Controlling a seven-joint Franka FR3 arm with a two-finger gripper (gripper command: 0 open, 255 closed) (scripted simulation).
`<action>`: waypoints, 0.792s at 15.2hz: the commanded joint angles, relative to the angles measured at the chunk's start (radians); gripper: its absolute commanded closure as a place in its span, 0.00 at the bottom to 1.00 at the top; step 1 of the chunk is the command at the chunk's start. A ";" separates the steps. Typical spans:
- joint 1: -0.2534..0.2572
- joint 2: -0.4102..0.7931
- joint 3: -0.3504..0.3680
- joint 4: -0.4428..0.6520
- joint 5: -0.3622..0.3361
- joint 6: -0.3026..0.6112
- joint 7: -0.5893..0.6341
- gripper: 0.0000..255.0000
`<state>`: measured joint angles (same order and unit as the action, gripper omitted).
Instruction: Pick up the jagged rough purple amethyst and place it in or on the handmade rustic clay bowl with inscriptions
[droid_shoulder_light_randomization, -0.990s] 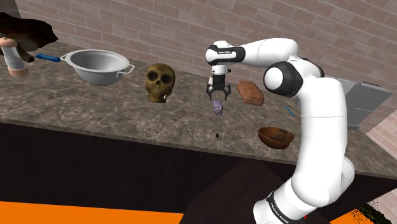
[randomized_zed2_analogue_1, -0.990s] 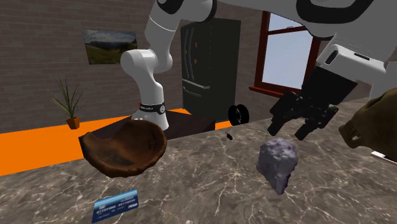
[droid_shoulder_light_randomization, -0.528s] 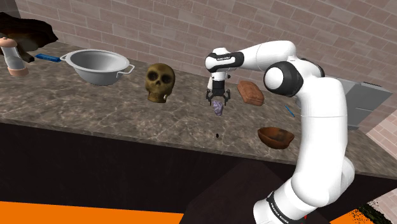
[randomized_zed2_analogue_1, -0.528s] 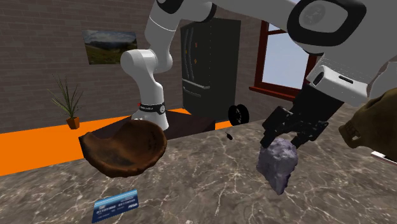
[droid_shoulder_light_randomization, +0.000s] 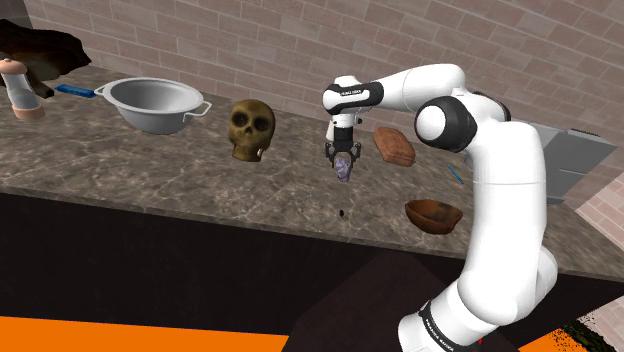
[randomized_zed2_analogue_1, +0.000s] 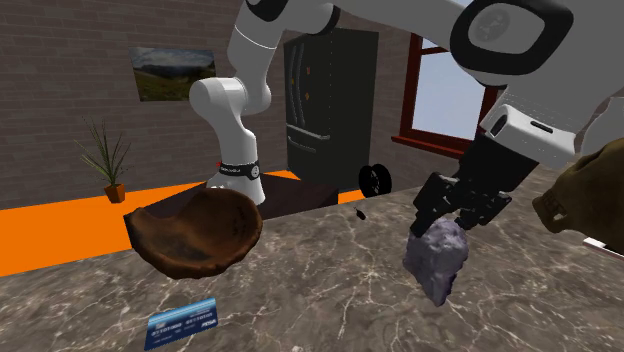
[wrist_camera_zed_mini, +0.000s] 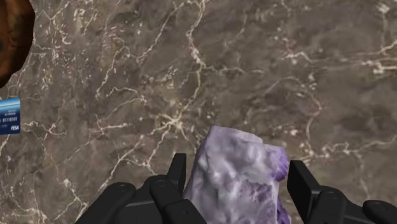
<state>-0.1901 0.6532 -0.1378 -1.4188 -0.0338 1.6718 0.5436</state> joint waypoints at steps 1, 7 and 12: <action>0.000 0.000 0.000 0.000 0.000 0.000 0.000 1.00; 0.000 0.001 0.000 0.000 0.000 0.000 0.000 1.00; 0.001 -0.016 -0.001 0.014 -0.001 -0.030 -0.002 1.00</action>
<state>-0.1903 0.6431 -0.1387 -1.4090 -0.0348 1.6515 0.5416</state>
